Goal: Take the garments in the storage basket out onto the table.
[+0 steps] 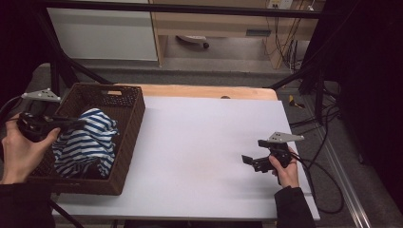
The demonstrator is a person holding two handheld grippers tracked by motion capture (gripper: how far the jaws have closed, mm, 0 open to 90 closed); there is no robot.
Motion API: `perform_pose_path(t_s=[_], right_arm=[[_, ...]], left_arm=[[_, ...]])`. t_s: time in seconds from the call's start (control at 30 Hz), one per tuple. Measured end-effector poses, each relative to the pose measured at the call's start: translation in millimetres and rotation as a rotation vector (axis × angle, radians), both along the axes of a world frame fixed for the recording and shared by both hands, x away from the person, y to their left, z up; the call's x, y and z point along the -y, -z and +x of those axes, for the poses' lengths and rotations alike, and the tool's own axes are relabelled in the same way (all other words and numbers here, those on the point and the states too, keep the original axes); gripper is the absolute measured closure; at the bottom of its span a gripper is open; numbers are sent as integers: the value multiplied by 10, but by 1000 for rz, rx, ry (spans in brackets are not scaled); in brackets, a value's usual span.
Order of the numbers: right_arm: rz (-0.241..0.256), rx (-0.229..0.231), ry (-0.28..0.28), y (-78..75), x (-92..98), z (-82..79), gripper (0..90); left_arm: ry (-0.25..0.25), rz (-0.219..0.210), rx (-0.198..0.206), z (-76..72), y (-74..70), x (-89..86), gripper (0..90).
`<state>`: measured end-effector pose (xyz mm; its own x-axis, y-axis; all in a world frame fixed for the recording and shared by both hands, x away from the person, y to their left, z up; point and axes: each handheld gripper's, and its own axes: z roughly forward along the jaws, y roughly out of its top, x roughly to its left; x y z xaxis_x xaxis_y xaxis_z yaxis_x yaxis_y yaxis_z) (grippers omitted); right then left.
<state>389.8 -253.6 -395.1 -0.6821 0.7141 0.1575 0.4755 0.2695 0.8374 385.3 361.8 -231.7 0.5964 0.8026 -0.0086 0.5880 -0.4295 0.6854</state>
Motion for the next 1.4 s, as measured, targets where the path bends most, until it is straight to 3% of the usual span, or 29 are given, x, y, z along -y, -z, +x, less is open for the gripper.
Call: perform_pose_path(t_s=[0.9, 1.4], right_arm=[[1, -1, 1, -7, -2, -6, 17], [-1, 1, 0, -10, 2, -7, 16]], left_arm=[[40, -15, 24, 14, -357, 74, 867], [91, -20, 47, 10, -566, 262, 867]])
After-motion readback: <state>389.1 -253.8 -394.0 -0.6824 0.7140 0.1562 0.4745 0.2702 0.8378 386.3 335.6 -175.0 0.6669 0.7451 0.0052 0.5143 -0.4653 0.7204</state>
